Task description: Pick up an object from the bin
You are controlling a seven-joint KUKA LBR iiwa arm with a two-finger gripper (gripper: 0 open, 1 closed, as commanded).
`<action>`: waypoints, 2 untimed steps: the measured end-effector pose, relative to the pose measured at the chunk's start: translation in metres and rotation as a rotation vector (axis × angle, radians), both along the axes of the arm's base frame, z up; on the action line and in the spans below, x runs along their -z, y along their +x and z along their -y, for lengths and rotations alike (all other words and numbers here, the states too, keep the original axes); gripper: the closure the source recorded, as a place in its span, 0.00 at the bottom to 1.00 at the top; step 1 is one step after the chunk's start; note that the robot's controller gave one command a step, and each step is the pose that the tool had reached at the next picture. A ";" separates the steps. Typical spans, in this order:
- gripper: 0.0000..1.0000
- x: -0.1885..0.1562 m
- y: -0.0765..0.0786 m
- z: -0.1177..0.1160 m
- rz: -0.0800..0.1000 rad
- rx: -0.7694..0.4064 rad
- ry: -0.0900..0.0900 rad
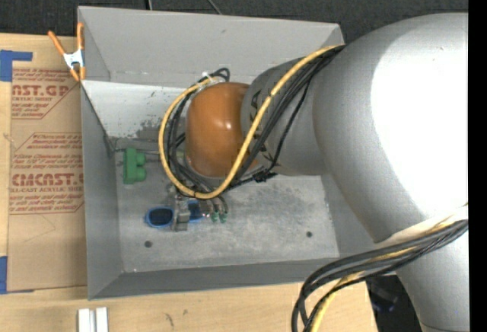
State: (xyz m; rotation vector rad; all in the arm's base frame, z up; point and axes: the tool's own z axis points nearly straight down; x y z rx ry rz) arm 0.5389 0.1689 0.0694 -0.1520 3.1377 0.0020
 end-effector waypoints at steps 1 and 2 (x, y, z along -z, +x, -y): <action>1.00 -0.131 -0.010 -0.020 0.008 0.045 0.003; 1.00 -0.218 0.035 0.086 0.008 -0.313 -0.003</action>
Offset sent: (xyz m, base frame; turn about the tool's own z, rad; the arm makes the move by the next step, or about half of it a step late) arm -0.0107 0.0180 0.1260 0.0475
